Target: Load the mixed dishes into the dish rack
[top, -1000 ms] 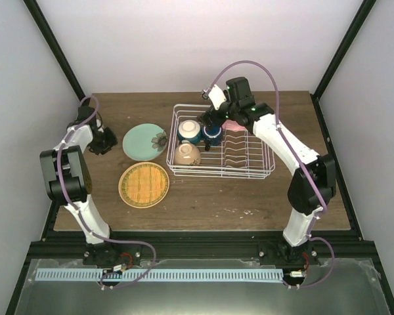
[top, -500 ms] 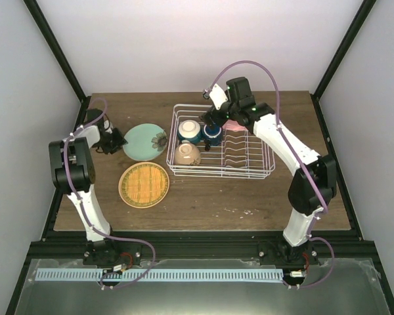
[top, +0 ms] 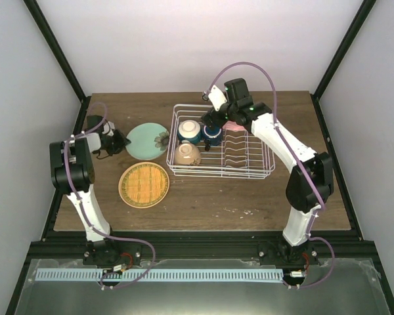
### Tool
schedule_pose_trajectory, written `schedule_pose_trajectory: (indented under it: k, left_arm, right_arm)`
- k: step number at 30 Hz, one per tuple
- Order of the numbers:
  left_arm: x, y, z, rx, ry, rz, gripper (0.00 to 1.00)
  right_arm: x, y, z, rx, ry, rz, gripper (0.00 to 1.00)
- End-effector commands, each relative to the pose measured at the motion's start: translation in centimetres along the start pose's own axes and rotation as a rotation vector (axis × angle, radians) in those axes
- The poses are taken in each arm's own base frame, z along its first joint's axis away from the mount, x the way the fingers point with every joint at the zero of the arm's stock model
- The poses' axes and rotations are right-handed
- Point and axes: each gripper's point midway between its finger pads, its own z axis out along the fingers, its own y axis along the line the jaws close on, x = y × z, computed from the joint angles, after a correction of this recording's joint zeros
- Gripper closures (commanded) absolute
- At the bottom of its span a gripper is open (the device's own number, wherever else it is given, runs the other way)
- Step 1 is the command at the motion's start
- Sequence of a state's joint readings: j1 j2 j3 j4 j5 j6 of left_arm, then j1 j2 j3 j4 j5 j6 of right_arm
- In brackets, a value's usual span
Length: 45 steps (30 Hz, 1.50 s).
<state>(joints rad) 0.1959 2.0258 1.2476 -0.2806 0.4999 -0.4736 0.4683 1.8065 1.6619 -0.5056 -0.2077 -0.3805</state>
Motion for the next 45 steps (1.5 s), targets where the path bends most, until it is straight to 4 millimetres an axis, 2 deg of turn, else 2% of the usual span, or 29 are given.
schedule_pose_trajectory:
  k: [1, 4, 7, 11, 14, 19, 26, 31, 39, 45]
  left_arm:
    - [3.7, 1.3, 1.7, 0.025, 0.094, -0.074, 0.82]
    - [4.5, 1.6, 1.7, 0.030, 0.104, -0.077, 0.93]
    - [4.8, 1.6, 1.4, 0.032, 0.102, -0.070, 1.00]
    - [4.4, 1.5, 0.5, 0.040, 0.085, -0.075, 1.00]
    - [3.2, 1.6, -1.0, 0.061, 0.046, -0.109, 1.00]
    - [-0.1, 1.4, -4.5, 0.108, -0.052, -0.138, 1.00]
    - [-4.3, -3.3, -9.2, 0.217, -0.180, -0.075, 1.00]
    - [-5.5, -6.4, -12.3, 0.299, -0.241, -0.038, 1.00]
    - [-4.6, -9.8, -16.9, 0.372, -0.297, 0.027, 1.00]
    - [-1.7, -12.7, -19.5, 0.447, -0.292, 0.102, 1.00]
  right_arm:
    - [-1.2, 0.0, -0.3, 0.002, -0.018, -0.012, 0.00]
    - [-1.0, 0.2, -0.2, -0.006, -0.015, -0.006, 0.00]
    - [-0.9, 0.5, -0.2, -0.020, -0.016, -0.001, 0.00]
    - [-0.9, 0.7, -0.2, -0.032, -0.018, 0.003, 0.00]
    - [-0.9, 0.8, -0.3, -0.038, -0.020, 0.005, 0.00]
    - [-1.5, 1.4, -0.6, -0.069, -0.053, 0.025, 0.00]
    - [-2.9, 2.9, -0.6, -0.177, -0.116, 0.146, 0.00]
    - [-3.6, 4.0, -0.3, -0.263, -0.130, 0.224, 0.00]
    - [-4.7, 6.1, 0.5, -0.443, -0.137, 0.354, 0.00]
    - [-4.8, 7.7, 1.5, -0.576, -0.129, 0.404, 0.00]
